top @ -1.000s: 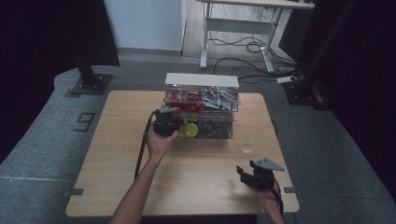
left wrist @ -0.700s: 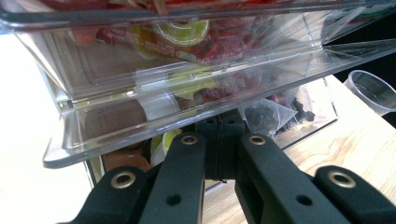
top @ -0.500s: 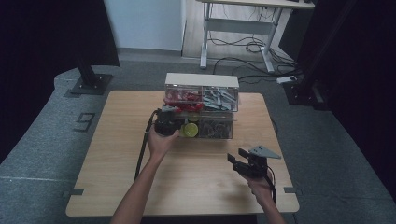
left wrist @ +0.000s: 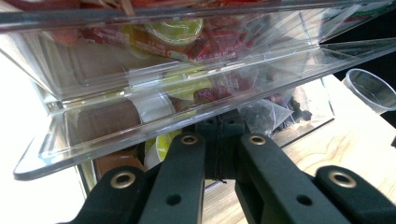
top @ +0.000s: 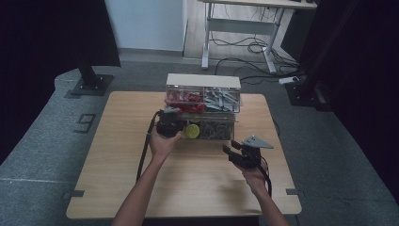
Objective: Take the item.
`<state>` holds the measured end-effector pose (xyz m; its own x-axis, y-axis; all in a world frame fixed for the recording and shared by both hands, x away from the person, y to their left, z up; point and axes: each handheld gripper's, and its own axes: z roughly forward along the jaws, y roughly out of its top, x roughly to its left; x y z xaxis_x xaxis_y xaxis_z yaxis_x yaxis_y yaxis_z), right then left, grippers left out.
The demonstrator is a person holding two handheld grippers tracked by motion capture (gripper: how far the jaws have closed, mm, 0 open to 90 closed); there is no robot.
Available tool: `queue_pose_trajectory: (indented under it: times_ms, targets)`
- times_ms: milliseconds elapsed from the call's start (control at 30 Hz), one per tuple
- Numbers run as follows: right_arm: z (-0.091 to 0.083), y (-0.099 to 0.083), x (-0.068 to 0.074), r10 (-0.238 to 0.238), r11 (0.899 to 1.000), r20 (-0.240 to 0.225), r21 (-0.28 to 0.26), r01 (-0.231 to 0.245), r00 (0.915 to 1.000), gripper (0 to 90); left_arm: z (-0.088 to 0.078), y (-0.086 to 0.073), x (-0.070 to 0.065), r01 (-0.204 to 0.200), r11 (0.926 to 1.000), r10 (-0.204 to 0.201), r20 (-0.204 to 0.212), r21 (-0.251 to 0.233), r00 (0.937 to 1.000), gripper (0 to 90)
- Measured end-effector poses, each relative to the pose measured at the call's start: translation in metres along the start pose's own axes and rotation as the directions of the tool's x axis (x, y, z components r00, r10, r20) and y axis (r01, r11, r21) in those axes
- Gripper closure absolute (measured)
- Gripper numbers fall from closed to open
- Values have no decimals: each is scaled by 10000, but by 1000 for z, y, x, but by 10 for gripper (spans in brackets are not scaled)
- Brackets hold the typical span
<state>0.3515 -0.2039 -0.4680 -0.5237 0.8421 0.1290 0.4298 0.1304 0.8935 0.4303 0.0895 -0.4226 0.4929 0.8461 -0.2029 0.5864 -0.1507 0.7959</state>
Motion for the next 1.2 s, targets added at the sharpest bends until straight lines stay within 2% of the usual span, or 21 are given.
queue_pose_trajectory:
  times_ms: [233, 533, 767, 933, 1200]
  targets:
    - [7, 6, 0, -71, 10000, 6, -43, 71, 10000, 579, -1, -1, 0, 49, 10000, -49, 22, -27, 10000, 900]
    - [20, 12, 5, -589, 9982, 204, 76, 587, 9981, 602, -1, 0, 0, 100, 9999, -100, -6, -16, 9999, 900]
    - [30, 19, 4, -396, 9991, -14, 152, 396, 9992, 607, -1, 0, -1, 86, 10000, -86, 10, 1, 10000, 900]
    - [36, 23, 1, -178, 9998, 20, 126, 177, 9998, 624, -2, -1, -2, 75, 9999, -75, -18, -69, 10000, 900]
    - [46, 22, -2, -206, 9995, 107, 242, 203, 9997, 628, -2, -1, -1, 138, 9999, -138, 34, -61, 9999, 900]
